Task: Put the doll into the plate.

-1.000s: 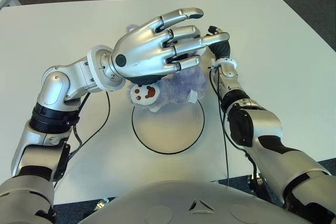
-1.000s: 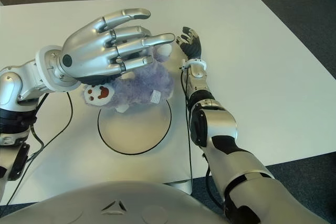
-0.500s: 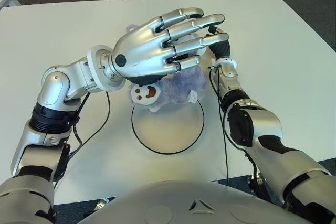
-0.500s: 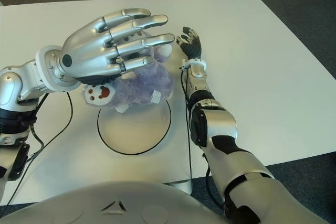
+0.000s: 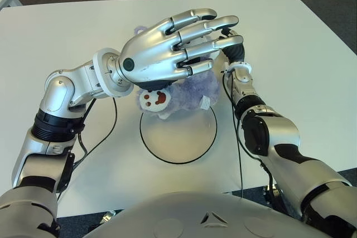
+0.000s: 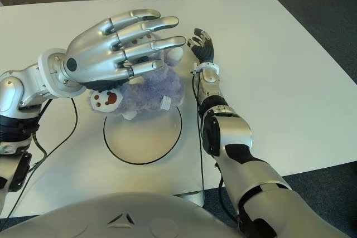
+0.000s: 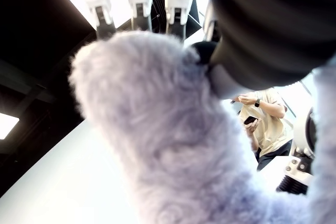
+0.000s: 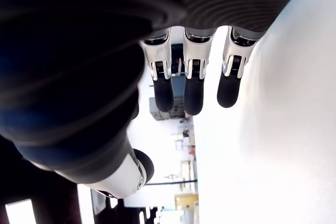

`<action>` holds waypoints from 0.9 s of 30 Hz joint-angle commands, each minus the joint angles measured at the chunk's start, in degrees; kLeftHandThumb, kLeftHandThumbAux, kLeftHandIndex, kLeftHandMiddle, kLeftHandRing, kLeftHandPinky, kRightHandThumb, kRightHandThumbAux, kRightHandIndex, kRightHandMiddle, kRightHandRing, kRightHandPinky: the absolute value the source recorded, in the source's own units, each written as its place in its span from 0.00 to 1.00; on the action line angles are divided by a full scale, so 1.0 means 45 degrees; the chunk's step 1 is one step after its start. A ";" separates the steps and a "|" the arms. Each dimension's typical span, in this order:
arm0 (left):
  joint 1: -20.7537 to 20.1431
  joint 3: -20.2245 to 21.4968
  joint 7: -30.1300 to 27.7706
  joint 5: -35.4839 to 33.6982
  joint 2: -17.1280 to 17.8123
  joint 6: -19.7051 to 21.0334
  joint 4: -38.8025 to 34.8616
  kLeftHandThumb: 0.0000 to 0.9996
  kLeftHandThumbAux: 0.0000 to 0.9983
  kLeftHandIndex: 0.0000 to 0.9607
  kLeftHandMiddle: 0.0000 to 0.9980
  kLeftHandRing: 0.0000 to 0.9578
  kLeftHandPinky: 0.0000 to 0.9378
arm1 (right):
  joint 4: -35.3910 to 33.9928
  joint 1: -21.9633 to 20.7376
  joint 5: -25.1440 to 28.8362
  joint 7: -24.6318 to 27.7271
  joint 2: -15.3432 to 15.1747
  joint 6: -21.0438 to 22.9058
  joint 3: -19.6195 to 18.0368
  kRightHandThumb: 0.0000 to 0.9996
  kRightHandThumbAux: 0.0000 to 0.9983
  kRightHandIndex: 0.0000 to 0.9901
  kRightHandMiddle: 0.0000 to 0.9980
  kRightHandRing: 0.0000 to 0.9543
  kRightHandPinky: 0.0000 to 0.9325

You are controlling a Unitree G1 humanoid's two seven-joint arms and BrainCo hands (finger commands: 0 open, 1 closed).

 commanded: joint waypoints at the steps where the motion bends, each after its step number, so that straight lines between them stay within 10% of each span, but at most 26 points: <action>1: 0.0051 -0.0070 0.0124 -0.0018 0.0047 0.0075 -0.0028 0.72 0.70 0.44 0.13 0.08 0.14 | 0.0010 0.0023 0.0056 -0.0027 0.0090 0.0218 0.0056 0.50 0.86 0.19 0.16 0.16 0.19; 6: 0.0050 -0.0083 0.0132 -0.0020 0.0059 0.0093 -0.0032 0.72 0.70 0.44 0.13 0.08 0.14 | 0.0010 0.0023 0.0056 -0.0027 0.0090 0.0218 0.0056 0.50 0.86 0.19 0.16 0.16 0.19; 8: 0.3746 -0.0361 0.1179 0.2851 -0.2293 0.2657 -0.3312 0.72 0.70 0.43 0.29 0.20 0.09 | 0.0003 0.0060 -0.0207 -0.0382 0.0109 0.0054 0.0255 0.40 0.88 0.16 0.16 0.18 0.21; 10: 0.5382 -0.0576 0.1684 0.4181 -0.3270 0.3922 -0.4769 0.72 0.70 0.43 0.33 0.23 0.07 | 0.0000 0.0073 -0.0315 -0.0552 0.0123 -0.0020 0.0336 0.39 0.89 0.16 0.17 0.20 0.23; 27: 0.6002 -0.1457 0.2281 0.5339 -0.3279 0.5327 -0.5184 0.72 0.70 0.43 0.34 0.23 0.07 | 0.0002 0.0079 -0.0219 -0.0635 0.0094 -0.0019 0.0480 0.39 0.89 0.16 0.17 0.20 0.23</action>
